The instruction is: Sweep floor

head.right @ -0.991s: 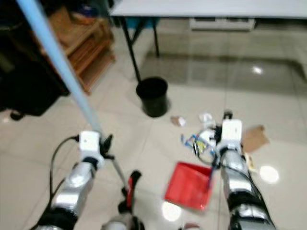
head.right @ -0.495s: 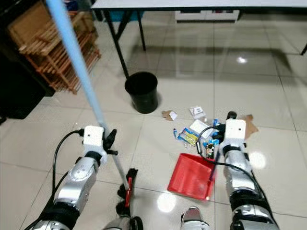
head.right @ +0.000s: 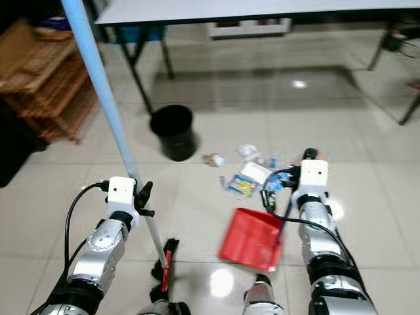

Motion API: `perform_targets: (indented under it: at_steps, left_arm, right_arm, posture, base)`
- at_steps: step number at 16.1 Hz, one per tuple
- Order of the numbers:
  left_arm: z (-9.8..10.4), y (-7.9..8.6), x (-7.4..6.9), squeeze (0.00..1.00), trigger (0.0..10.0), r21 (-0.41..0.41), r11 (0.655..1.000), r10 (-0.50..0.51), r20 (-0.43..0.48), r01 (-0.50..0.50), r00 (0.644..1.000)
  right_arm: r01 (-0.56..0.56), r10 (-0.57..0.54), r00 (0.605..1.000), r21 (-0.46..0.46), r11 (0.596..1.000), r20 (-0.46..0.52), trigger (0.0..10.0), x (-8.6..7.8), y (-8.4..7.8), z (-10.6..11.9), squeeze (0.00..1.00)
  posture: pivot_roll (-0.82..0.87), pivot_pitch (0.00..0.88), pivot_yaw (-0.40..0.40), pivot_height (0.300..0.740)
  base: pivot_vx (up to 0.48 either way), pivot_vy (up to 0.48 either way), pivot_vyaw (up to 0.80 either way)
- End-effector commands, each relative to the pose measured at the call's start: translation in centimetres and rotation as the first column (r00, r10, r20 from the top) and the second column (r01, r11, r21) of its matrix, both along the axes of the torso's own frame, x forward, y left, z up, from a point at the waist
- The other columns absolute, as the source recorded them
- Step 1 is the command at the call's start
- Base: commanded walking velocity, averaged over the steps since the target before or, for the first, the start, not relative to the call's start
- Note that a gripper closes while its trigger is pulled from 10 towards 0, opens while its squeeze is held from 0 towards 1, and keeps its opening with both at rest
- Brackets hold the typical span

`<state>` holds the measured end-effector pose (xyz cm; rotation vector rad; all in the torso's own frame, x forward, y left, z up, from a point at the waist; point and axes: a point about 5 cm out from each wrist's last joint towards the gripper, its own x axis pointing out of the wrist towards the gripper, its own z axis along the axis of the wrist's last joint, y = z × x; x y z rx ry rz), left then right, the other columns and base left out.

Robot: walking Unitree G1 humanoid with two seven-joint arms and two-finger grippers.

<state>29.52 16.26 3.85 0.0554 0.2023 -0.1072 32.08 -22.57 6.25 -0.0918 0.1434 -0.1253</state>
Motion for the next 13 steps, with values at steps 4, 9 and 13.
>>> perform_targets:
  at_steps: [4, 9, 13]
  left_arm:
    - [-0.1, 0.01, -0.1, 0.0, 10.0, -0.009, 1.0, 0.006, 0.002, -0.006, 1.0]
    - [-0.09, 0.13, 0.0, 0.0, 10.0, -0.005, 1.0, 0.008, -0.002, -0.008, 1.0]
    - [-0.15, 0.38, -0.13, 0.0, 10.0, -0.002, 1.0, 0.017, -0.003, -0.017, 1.0]
  right_arm:
    - [-0.012, 0.012, 1.0, 0.02, 1.0, 0.011, 10.0, -0.08, 0.58, -0.1, 0.0]
    - [-0.01, 0.01, 1.0, 0.021, 1.0, 0.008, 10.0, -0.07, 0.58, -0.15, 0.0]
    - [-0.014, 0.013, 1.0, 0.022, 1.0, 0.009, 10.0, -0.08, 0.71, -0.17, 0.0]
  posture:
    - [-0.22, 0.16, 0.128, 0.74]
    - [-0.22, 0.16, 0.127, 0.74]
    - [-0.21, 0.162, 0.126, 0.74]
  base:
    - [0.0, 0.0, -0.8]
    - [0.0, 0.0, -0.8]
    - [0.0, 0.0, -0.8]
